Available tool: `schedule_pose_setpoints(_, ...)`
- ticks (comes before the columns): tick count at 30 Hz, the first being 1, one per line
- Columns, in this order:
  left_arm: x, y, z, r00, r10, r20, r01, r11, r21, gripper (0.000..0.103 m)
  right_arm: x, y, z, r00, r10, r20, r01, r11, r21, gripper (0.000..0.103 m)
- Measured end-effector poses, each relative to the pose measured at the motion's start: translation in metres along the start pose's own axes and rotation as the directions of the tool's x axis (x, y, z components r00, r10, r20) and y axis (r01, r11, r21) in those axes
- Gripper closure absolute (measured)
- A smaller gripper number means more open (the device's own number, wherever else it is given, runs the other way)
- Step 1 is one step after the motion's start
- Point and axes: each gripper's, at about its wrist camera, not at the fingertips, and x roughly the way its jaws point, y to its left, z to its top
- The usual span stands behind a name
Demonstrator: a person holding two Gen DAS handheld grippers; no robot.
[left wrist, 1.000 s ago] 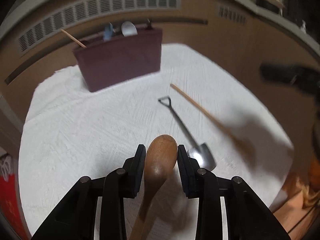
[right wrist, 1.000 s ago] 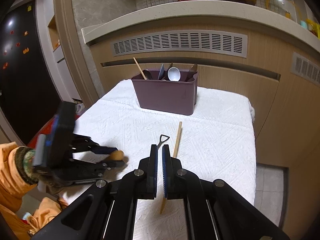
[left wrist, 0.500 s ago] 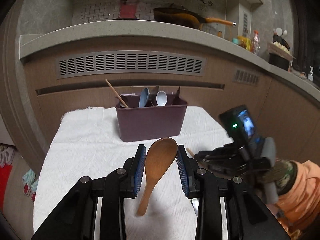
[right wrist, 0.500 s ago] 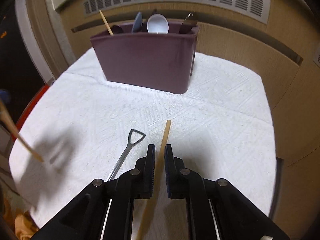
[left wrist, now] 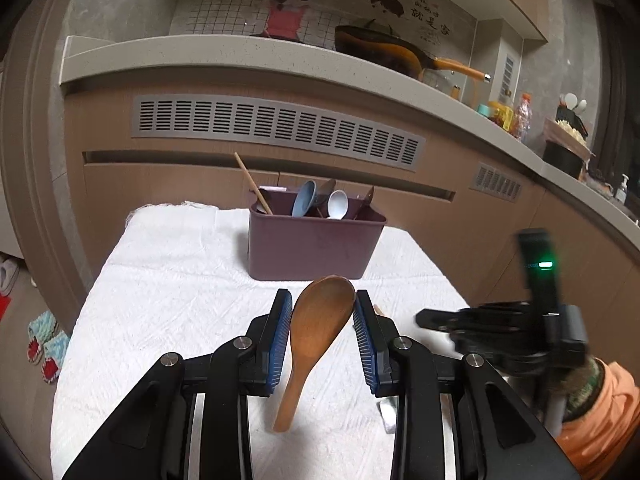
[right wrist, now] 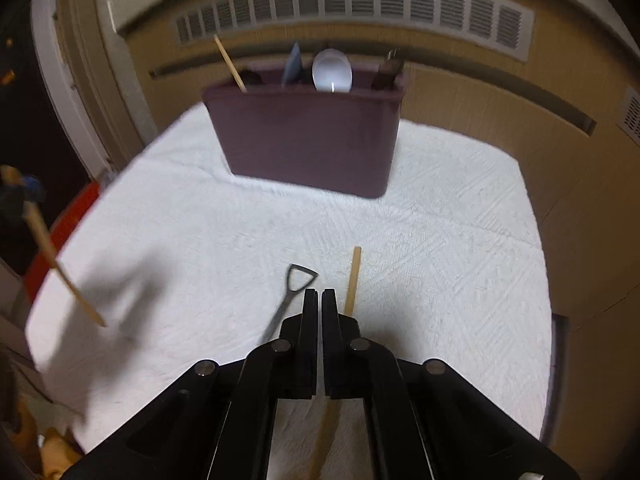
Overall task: Organize utensils
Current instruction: 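Lift the wooden spoon and the chopstick over the purple caddy with both grippers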
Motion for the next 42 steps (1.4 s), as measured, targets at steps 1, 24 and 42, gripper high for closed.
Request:
schedule_pose_setpoints(1,-0.001,-0.002,0.001,1.0,0.001,0.002,-0.001,1.0,0.001,0.071,-0.014,0.002,-0.001,1.0,0.008,0.029,-0.007,1.0,-0.01,0.1)
schedule_pose_setpoints(24,0.015,0.025,-0.011,1.0,0.012,-0.019,-0.013,0.997,-0.074,0.071,0.062,-0.001,0.005,0.983,-0.1,-0.157,0.094,0.994,-0.047,0.097)
schedule_pose_setpoints(42,-0.007,0.025,0.013,0.994,0.105,0.005,-0.105,0.994,-0.021,0.075,-0.07,-0.001,0.016,0.982,0.013,0.191,-0.012,1.0,-0.005,0.097)
